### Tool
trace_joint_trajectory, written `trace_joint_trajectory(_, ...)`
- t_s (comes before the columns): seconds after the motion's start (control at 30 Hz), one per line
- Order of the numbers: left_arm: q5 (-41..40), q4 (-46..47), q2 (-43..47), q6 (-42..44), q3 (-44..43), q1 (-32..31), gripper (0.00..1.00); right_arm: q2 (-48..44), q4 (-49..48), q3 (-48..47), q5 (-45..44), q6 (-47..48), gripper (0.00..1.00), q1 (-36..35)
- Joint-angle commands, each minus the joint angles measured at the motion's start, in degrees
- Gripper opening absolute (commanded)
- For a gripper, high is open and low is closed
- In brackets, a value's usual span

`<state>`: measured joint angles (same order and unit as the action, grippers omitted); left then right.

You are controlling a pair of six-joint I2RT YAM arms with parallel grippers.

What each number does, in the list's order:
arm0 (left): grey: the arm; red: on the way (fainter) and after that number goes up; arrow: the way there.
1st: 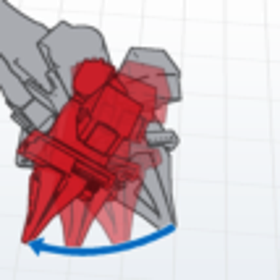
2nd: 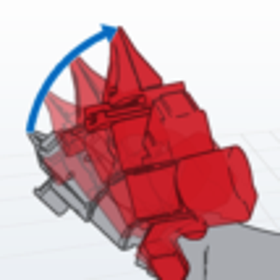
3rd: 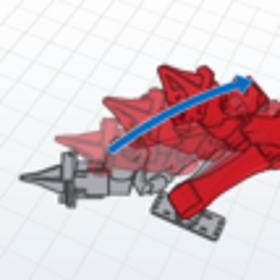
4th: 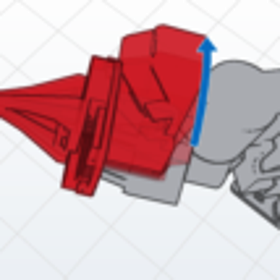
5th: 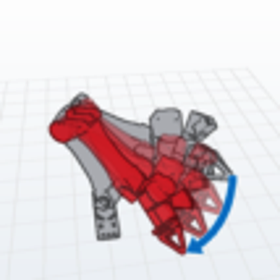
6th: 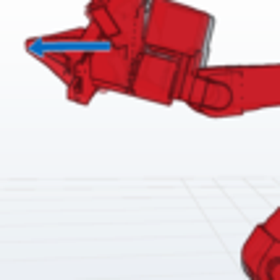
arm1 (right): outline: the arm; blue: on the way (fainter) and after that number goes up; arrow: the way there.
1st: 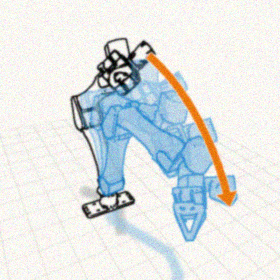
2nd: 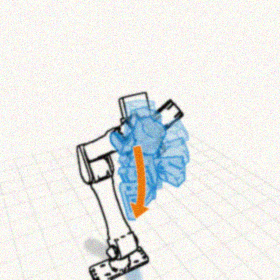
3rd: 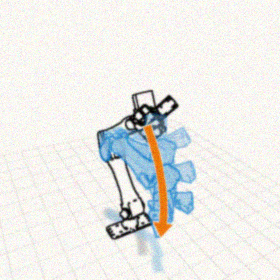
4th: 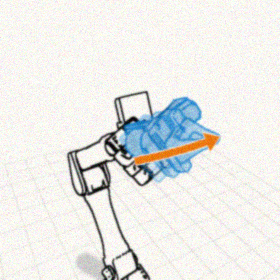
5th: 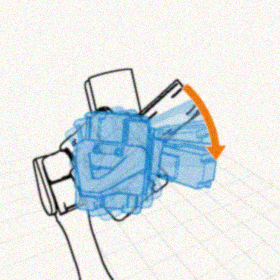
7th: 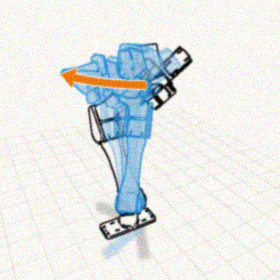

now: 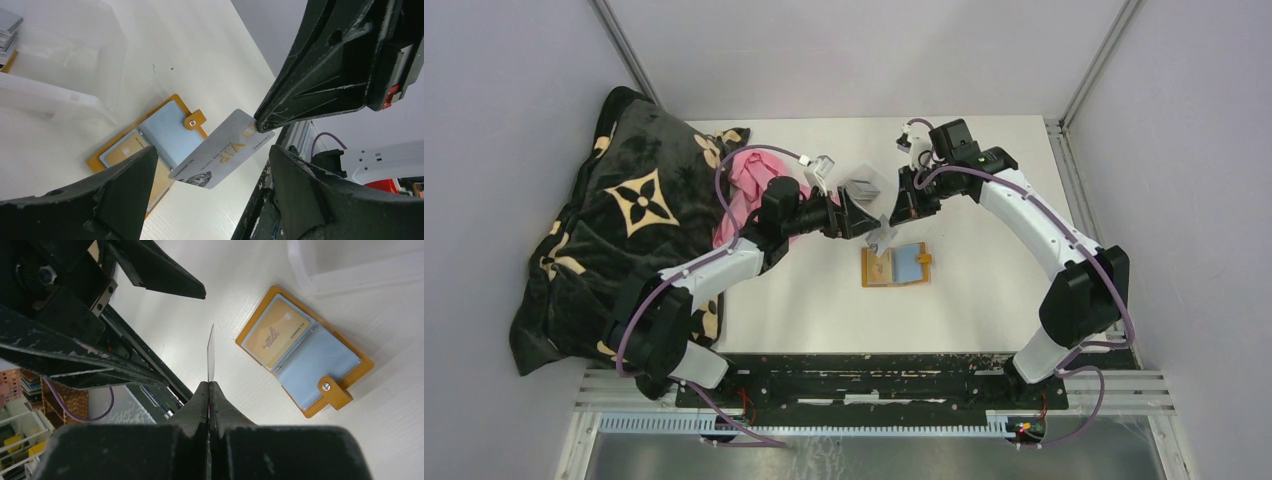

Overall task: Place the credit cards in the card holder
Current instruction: Pick up the credit card from the storage box.

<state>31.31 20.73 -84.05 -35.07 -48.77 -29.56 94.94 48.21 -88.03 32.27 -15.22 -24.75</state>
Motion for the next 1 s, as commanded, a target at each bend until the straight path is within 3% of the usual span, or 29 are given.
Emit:
trace_joint_trajectory(0.0,5.36,2.82,2.53,3.07,1.49,0.67,0.88,-4.37,-4.13,1.95,5.17,-1.99,0.01,0.14)
trace_joint_trajectory(0.77,18.67,9.08,-0.55,-1.99,4.83,2.03,0.6,-3.81,-11.77,7.39,16.68,-8.22,0.01,3.15)
trace_joint_trajectory(0.97,20.91,10.93,-2.02,-3.67,4.89,2.53,0.4,-2.98,-14.5,9.1,18.41,-9.82,0.01,3.87)
